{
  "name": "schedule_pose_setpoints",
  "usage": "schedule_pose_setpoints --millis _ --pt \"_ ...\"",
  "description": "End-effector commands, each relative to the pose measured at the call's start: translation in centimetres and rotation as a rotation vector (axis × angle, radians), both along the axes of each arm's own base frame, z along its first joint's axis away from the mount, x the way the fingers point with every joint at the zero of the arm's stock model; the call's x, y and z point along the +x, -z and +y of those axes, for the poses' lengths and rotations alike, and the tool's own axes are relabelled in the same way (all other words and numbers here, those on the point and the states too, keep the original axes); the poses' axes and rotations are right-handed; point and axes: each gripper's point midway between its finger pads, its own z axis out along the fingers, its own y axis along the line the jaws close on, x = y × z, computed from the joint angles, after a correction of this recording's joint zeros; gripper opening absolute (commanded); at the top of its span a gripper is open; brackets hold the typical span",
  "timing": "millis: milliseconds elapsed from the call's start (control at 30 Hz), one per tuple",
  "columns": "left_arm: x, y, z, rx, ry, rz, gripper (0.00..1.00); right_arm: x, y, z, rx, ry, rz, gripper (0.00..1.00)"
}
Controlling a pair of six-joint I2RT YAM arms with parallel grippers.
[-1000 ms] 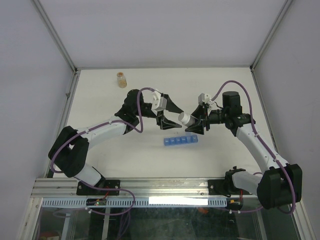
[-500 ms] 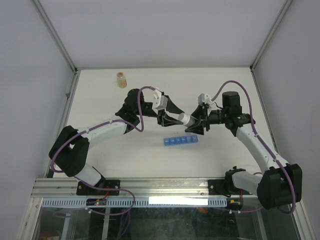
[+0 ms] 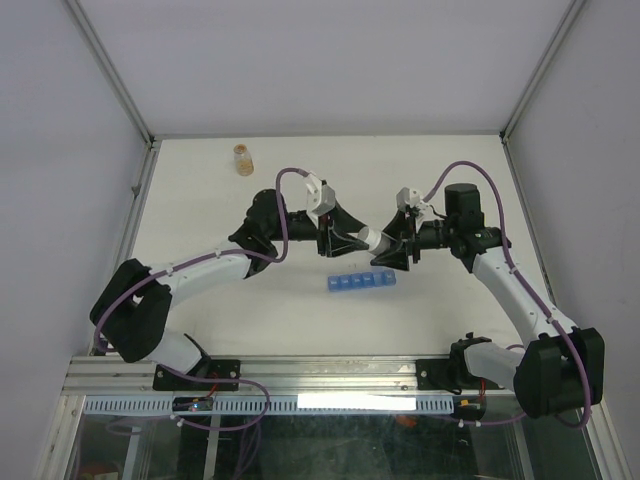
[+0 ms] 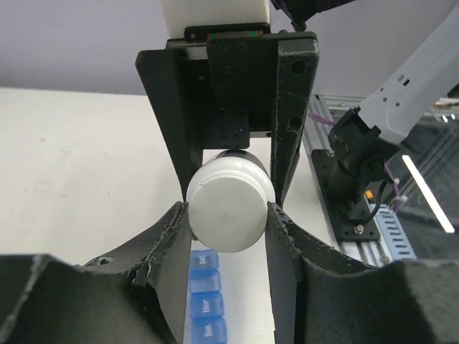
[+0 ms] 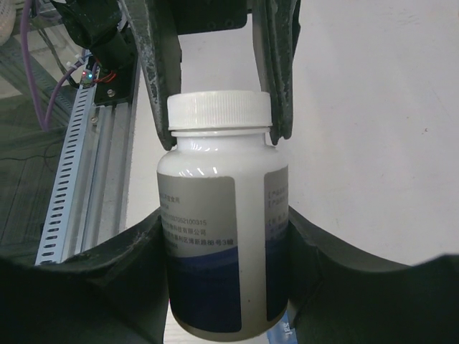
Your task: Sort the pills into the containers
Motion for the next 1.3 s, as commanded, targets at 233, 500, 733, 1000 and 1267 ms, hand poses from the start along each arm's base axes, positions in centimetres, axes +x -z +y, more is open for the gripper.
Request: schedule_pose_setpoints --millis 233,500,733,1000,1267 --pt "-1.5 -2.6 -0.3 -0.09 -0.354 0.63 0.0 0.9 -1.9 0.3 0.018 -0.009 -0.077 0.0" --pt "-2.8 -3.5 -0.4 -0.107 -0.278 0.602 0.54 1.0 -1.8 0.3 0.018 -0.007 -0.076 0.0" --pt "-3.5 -3.6 3.0 -0.174 -0.299 0.28 0.99 0.9 -1.8 0.3 0.021 -0.012 -0.073 0.0" --pt "-4.1 -3.8 6.9 -0.221 -0.138 -0.085 0.99 0.3 -1.9 0.4 0.031 -0.043 -0.077 0.0" --pt "-2.1 -3.6 3.7 -0.185 -0.019 -0.347 0.92 0.2 -1.6 0.4 0.03 -0.052 -0.081 0.0"
